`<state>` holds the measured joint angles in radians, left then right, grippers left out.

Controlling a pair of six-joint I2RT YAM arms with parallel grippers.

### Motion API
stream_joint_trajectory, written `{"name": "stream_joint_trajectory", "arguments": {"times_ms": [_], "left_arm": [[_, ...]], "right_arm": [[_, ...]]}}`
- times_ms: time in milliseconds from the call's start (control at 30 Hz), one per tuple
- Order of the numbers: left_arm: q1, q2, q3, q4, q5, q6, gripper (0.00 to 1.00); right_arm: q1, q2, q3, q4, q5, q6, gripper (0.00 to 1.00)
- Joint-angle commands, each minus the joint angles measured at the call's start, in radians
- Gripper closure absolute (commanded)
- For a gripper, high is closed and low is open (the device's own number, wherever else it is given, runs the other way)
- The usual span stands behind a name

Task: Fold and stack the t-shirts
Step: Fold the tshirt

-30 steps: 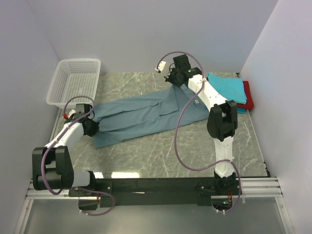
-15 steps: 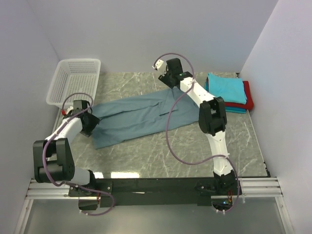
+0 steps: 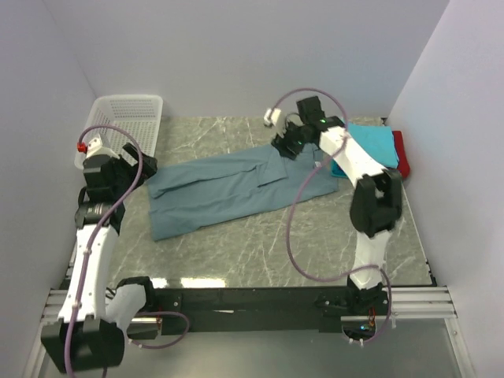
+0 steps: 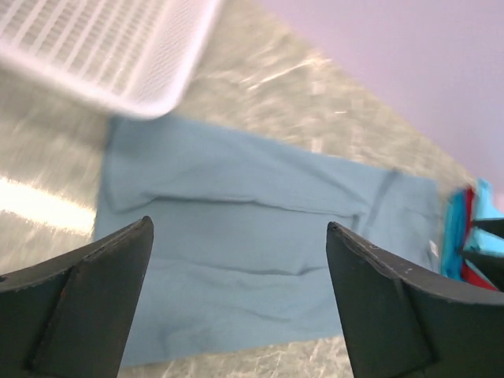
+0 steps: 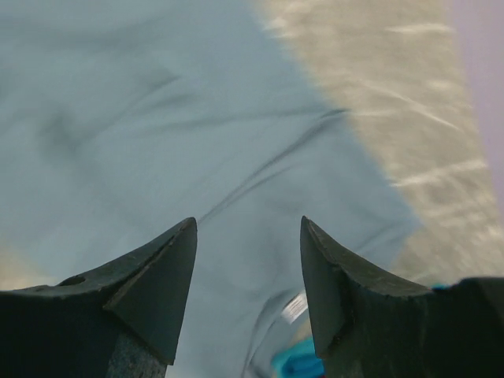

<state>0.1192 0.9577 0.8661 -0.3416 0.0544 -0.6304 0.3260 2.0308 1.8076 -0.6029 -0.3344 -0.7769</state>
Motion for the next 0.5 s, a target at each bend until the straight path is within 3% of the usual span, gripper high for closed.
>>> {"name": "stream_joint_trajectory", "arguments": {"times_ms": [0,67,200,400,467], "left_arm": [[0.000,-0.060,-0.002,0.049,0.151,0.156,0.03],[0.000,-0.074,-0.015,0.032,0.165,0.170,0.02],[0.002,-0.085,-0.056,0.003,0.202,0.169,0.03],[0.002,-0.184,-0.096,-0.075,0.099,0.138,0.04],[0.000,-0.224,-0.114,-0.106,-0.017,0.018,0.05]], "right_arm": [[0.010,-0.209,-0.171,-0.326,-0.373,-0.356,0.37],[0.028,-0.297,-0.304,-0.279,-0.373,-0.447,0.37],[0.126,-0.503,-0.639,-0.043,-0.201,-0.412,0.35],[0.437,-0.503,-0.732,0.168,-0.011,-0.210,0.36],[0.529,-0.466,-0.703,0.225,0.030,-0.179,0.36]]}}
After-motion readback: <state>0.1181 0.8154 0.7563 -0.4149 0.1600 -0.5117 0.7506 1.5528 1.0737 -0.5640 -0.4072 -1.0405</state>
